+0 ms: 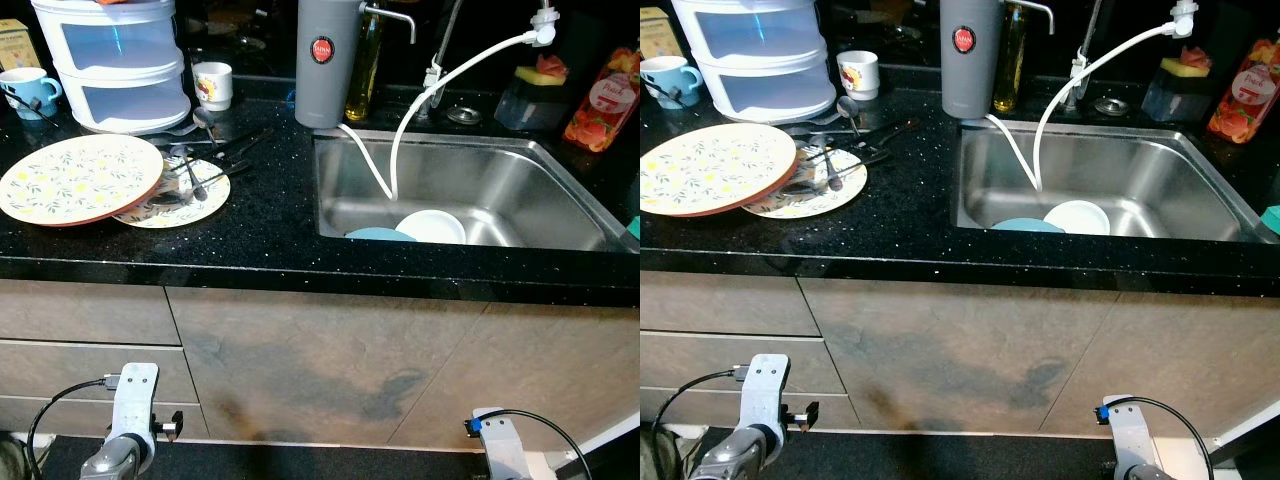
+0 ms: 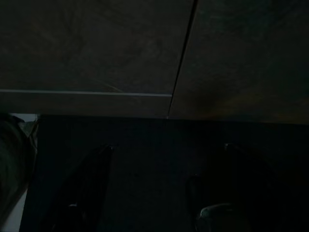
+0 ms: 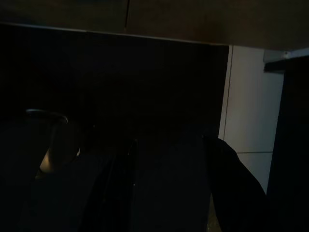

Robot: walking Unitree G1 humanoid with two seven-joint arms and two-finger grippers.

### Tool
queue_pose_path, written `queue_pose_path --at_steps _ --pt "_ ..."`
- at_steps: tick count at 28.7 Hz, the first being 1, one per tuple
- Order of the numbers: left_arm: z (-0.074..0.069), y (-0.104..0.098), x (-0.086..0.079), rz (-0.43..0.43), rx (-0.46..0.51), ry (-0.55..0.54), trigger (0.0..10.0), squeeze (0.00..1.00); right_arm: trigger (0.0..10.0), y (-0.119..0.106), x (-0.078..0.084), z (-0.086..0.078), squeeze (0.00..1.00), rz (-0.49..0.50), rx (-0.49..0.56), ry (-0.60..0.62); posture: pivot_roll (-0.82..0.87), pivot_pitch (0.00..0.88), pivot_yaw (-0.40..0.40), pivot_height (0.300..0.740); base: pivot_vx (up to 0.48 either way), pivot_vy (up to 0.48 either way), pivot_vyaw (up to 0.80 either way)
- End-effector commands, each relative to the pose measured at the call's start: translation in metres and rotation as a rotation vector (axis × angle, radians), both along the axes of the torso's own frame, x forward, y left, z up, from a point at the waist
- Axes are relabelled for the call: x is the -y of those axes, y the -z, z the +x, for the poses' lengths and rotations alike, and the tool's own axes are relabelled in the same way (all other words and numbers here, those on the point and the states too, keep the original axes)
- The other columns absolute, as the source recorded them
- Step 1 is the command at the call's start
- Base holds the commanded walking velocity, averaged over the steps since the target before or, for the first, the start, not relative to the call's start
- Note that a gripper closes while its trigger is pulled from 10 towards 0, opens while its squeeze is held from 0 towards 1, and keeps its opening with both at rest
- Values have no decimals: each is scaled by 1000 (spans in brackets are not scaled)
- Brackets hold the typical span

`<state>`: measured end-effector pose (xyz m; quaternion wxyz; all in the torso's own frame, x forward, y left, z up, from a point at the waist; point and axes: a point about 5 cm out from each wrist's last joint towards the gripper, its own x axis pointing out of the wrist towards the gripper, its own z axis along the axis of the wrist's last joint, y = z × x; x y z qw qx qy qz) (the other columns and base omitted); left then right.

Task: Kitchen organization

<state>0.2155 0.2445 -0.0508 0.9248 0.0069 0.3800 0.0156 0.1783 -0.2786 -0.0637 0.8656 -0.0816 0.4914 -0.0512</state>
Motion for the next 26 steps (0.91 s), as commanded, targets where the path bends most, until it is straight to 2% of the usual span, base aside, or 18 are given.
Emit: queue_pose_path --at_steps 1,7,10,14,21,26 --pt "0 0 -2 10 3 -8 10000 0 10000 0 5 -3 0 -8 5 20 43 2 -22 740 0 0 0" --pt "-7 6 4 6 -20 -14 10000 0 10000 0 8 -7 0 -16 -10 27 61 10 -35 740 0 0 0" --pt "-25 20 14 7 -117 11 10000 0 10000 3 8 -14 0 -20 -34 27 47 11 -38 740 0 0 0" --pt "-37 29 23 1 -182 38 10000 0 10000 7 8 -21 0 -17 -49 16 -9 21 -40 740 0 0 0" --pt "-44 34 32 -7 -221 66 10000 0 10000 11 7 -31 0 -13 -59 17 -39 10 -35 740 0 0 0" --pt "-51 38 37 -5 -264 99 10000 0 10000 17 8 -50 0 -10 -90 20 -54 0 -20 740 0 0 0"
